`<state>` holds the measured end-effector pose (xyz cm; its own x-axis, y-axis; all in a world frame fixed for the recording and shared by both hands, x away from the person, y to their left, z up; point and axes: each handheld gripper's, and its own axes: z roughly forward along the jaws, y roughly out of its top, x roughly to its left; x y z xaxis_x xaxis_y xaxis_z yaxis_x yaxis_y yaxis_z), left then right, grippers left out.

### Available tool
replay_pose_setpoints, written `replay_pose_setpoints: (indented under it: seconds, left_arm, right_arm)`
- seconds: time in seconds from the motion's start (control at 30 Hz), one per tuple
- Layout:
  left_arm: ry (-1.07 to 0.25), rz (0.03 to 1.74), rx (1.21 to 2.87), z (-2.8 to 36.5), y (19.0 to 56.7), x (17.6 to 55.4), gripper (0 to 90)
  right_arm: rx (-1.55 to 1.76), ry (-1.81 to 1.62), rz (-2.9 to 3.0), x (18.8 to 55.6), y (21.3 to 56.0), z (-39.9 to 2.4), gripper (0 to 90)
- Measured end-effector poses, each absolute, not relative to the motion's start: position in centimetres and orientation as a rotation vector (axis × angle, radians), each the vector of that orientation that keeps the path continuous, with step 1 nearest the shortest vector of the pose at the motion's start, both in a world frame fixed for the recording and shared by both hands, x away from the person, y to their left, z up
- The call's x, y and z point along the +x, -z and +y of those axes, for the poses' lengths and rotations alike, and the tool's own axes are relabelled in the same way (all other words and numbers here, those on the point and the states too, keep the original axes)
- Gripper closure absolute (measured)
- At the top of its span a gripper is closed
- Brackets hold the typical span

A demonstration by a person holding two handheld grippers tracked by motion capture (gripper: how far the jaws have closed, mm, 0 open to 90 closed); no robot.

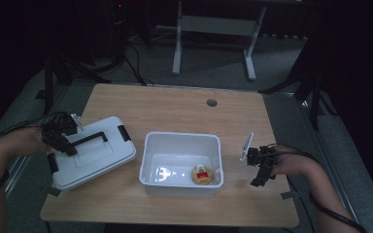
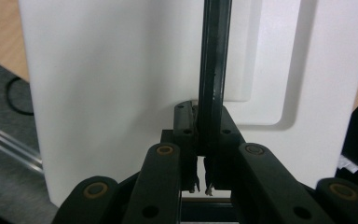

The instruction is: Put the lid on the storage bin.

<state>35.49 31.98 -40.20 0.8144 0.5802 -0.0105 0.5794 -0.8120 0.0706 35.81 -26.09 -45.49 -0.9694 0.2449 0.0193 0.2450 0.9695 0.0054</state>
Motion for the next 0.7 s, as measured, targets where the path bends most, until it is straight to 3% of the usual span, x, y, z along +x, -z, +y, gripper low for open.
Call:
replay_pose_setpoints:
  seconds: [0.43,0.7]
  left_arm:
    - [-0.090,0.834,2.889,30.7,34.6,34.9,83.7]
    - [-0.119,0.685,2.898,27.6,32.2,34.9,83.7]
  right_arm:
    - [-0.392,0.005,-3.103,35.7,45.5,-26.4,15.4]
    - [-0.397,0.003,-3.100,35.5,45.4,-26.3,15.4]
